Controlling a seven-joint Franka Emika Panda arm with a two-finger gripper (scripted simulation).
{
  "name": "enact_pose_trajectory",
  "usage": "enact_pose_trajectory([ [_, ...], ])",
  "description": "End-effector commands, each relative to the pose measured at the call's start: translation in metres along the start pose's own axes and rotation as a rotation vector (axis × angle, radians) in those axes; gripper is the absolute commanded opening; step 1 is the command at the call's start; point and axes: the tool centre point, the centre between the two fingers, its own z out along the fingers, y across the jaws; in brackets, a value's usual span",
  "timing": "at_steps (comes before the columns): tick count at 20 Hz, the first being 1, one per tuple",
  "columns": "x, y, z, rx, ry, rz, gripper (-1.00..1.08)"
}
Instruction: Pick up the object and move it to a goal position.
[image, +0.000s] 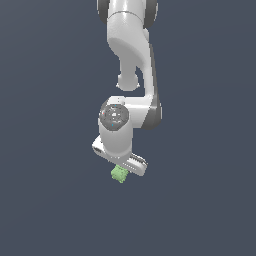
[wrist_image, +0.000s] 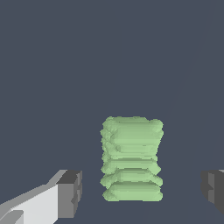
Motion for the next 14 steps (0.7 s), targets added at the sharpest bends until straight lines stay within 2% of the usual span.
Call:
enact_pose_trajectory([
  [1, 0.000, 0.000, 0.005, 0.000, -0.001, 0.001, 1.00],
  [9, -0.001, 0.001, 0.044, 0.000, 0.000, 0.004, 1.00],
  [14, 0.000, 0.000, 0.050, 0.000, 0.000, 0.004, 1.00],
])
